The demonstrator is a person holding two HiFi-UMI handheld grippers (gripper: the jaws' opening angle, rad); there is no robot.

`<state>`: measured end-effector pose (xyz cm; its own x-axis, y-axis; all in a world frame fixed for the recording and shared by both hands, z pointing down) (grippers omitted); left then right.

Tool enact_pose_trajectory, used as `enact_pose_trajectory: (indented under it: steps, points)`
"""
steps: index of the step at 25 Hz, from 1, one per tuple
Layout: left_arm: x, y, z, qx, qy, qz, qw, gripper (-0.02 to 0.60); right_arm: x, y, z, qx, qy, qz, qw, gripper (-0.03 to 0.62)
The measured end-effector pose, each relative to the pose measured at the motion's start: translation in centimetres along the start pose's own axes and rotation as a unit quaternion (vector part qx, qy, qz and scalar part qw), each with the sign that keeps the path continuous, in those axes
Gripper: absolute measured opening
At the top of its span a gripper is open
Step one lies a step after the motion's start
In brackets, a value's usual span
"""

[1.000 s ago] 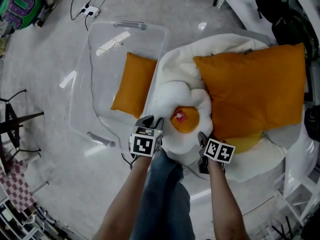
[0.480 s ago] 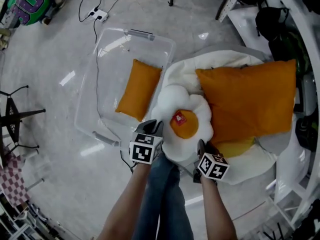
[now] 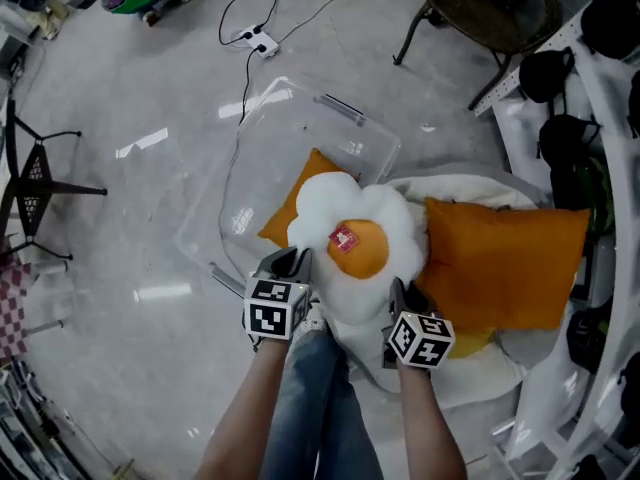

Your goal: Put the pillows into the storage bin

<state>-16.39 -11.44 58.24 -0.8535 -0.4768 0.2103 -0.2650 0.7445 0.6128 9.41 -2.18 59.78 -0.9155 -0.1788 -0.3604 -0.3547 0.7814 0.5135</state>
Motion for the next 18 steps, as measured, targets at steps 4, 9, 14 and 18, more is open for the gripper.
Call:
enact_pose_trajectory:
  steps: [4, 9, 14, 18]
  points:
    - [5.2, -0.2, 1.3, -0.021, -0.04, 0.028, 0.9986, 0.044, 4.6, -2.8, -4.4, 0.002, -0.034, 0.049, 0.998, 0.066]
    - [11.3, 0.9, 1.5, -0.03, -0.086, 0.049, 0.9946, 0.044, 10.0, -4.4, -10.1, 0.008, -0.068, 0.099, 0.993, 0.071]
    - [15.7, 2.1, 1.1, -0.031, -0.114, 0.056, 0.9914, 0.048, 13.5, -5.2, -14.6, 0.015, -0.093, 0.15, 0.984, 0.086]
    - [18.0, 4.1, 0.0, 0.007, -0.146, 0.068, 0.987, 0.157, 14.3, -5.2, -17.0, 0.024, -0.08, 0.162, 0.983, 0.163]
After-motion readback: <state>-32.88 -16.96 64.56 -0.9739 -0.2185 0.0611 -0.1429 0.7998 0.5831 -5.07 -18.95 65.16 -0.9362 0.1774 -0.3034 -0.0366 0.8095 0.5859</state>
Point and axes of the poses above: the fingertips, and each gripper's own axes: z backward along the fingers, x to its left, y out of its underside, the point moved 10 cm from there along z, backward along the fingers, and after that the axes turned 5 degrees about -z, right-handed, at the moved point
